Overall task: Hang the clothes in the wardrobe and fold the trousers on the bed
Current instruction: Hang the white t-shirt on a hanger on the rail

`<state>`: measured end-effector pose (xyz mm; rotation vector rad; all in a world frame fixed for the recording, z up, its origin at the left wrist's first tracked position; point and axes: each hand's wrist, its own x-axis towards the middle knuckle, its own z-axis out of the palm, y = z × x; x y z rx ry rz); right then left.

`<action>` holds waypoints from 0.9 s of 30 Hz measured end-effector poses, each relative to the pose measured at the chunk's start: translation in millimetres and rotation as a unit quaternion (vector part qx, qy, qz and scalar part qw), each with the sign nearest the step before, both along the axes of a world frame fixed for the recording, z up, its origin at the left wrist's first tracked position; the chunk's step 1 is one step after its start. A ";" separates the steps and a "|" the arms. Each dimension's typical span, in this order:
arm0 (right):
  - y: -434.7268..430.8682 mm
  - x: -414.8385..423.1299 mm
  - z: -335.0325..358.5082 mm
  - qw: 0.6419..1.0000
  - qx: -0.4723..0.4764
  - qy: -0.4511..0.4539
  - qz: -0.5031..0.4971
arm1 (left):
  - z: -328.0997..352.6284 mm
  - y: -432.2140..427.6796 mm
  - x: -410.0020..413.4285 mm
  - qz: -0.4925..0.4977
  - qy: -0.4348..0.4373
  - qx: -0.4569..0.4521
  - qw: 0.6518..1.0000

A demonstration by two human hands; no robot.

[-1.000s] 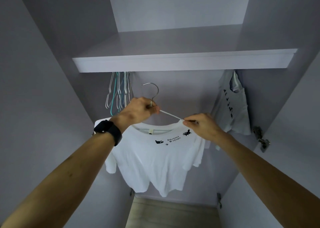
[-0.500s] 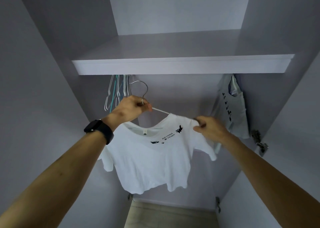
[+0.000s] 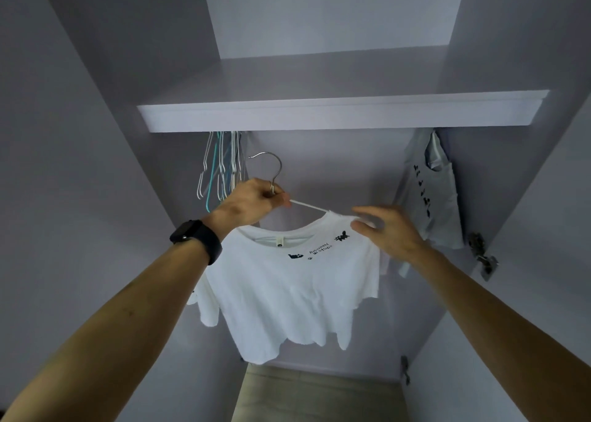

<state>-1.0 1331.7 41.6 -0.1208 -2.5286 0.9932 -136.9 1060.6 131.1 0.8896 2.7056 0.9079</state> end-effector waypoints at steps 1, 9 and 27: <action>-5.1 -1.6 1.7 1.000 0.009 0.009 0.022 | -1.5 1.3 1.9 -0.003 0.000 0.000 1.000; -23.8 2.1 -1.4 0.994 0.091 0.018 0.054 | -13.4 5.9 13.8 -0.018 -0.002 0.006 1.000; -48.0 17.7 -15.5 0.990 0.122 -0.051 0.047 | -58.4 16.4 12.9 -0.023 -0.058 0.043 0.997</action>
